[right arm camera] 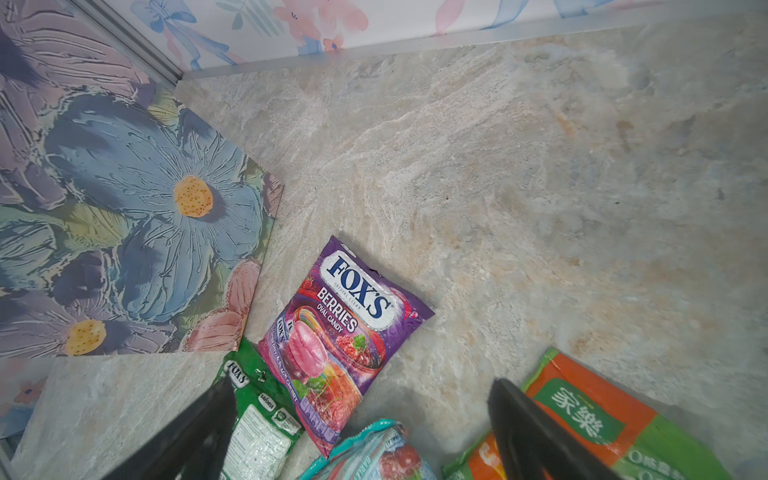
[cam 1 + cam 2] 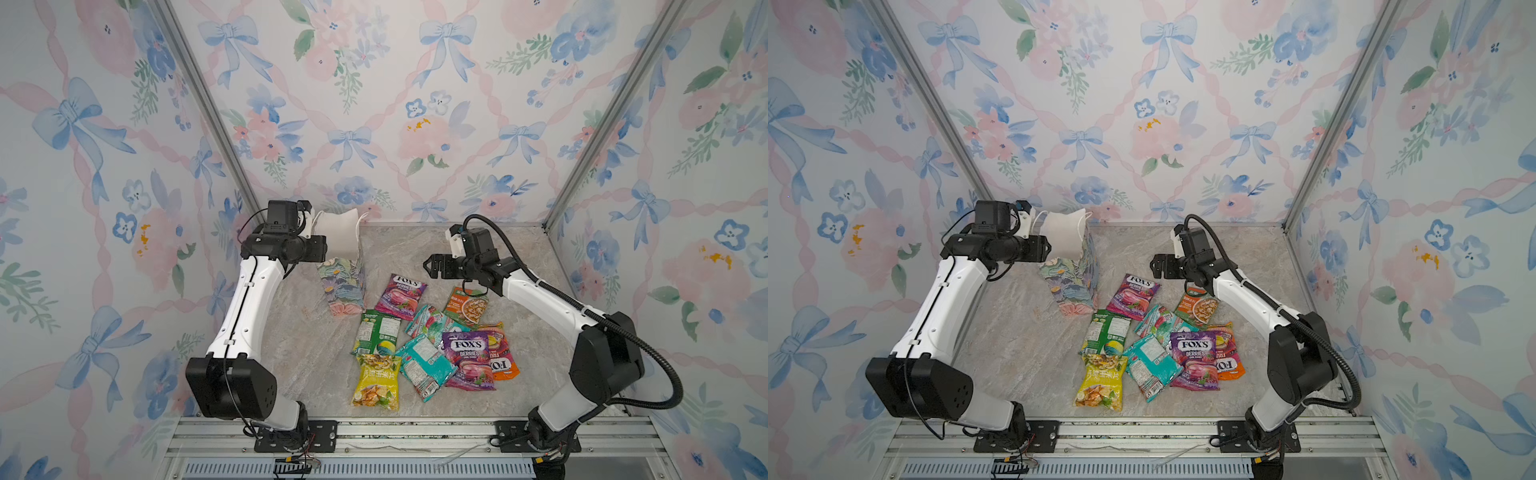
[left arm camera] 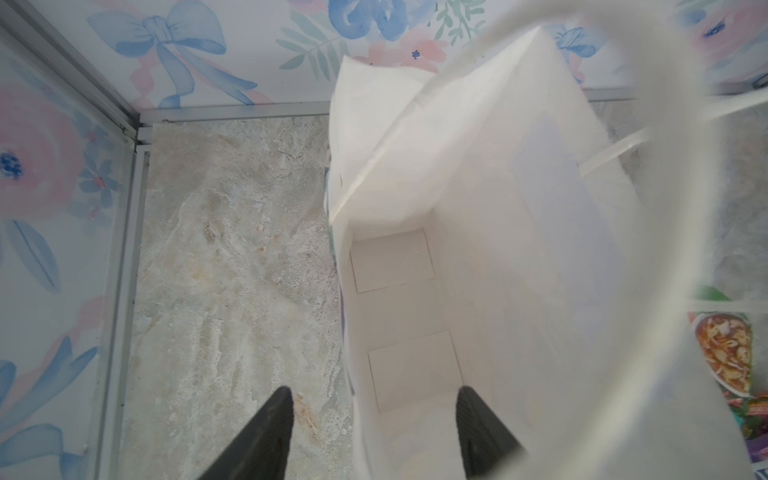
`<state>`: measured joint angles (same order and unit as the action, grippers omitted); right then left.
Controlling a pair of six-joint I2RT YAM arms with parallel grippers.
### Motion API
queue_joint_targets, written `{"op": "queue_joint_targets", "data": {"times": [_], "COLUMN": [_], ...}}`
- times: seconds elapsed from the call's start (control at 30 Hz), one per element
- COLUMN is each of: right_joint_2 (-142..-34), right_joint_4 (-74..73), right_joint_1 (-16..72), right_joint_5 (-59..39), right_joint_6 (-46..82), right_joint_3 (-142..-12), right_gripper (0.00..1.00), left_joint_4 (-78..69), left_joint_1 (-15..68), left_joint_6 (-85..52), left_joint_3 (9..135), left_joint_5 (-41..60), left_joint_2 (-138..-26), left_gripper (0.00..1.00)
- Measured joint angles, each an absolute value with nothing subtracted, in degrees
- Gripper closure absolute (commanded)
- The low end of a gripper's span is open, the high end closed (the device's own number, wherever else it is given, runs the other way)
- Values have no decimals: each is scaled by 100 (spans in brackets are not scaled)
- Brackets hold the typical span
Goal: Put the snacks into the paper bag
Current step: 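Grip the bag rim with the left gripper and pull it open toward the robot, then lower the right gripper onto the purple Fox's Berries packet and close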
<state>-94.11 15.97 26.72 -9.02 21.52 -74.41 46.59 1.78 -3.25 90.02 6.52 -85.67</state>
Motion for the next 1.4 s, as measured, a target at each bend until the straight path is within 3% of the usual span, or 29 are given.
{"op": "queue_joint_targets", "data": {"times": [0.1, 0.33, 0.47, 0.83, 0.97, 1.2, 1.4], "right_joint_2": [-9411, -9227, -9198, -9030, -8589, -7714, -6934], "right_joint_4": [1562, 1540, 1503, 1662, 2202, 2945, 3647], "right_joint_1": [2672, 2672, 2694, 2998, 3173, 4233, 4132], "right_joint_5": [-906, -899, -834, -600, -534, -467, -167], "right_joint_6": [2213, 2515, 2797, 3457, 3323, 3358, 3693], "right_joint_3": [-7441, -7181, -6976, -6228, -6101, -5714, -4886], "right_gripper": [3, 3, 3, 3, 5, 7, 9], "left_joint_4": [4661, 4648, 4644, 4644, 4644, 4644, 4644], "left_joint_1": [178, 178, 180, 287, 287, 259, 189], "left_joint_6": [-362, -484, -506, -403, -364, -360, -362], "left_joint_3": [9144, 9347, 9445, 9483, 9483, 9472, 9461], "left_joint_5": [696, 954, 1103, 1337, 1356, 1409, 1492], "left_joint_2": [-8726, -9085, -9157, -9157, -9157, -9155, -9153], "left_gripper": [40, 82, 99, 100, 100, 100, 100]}}
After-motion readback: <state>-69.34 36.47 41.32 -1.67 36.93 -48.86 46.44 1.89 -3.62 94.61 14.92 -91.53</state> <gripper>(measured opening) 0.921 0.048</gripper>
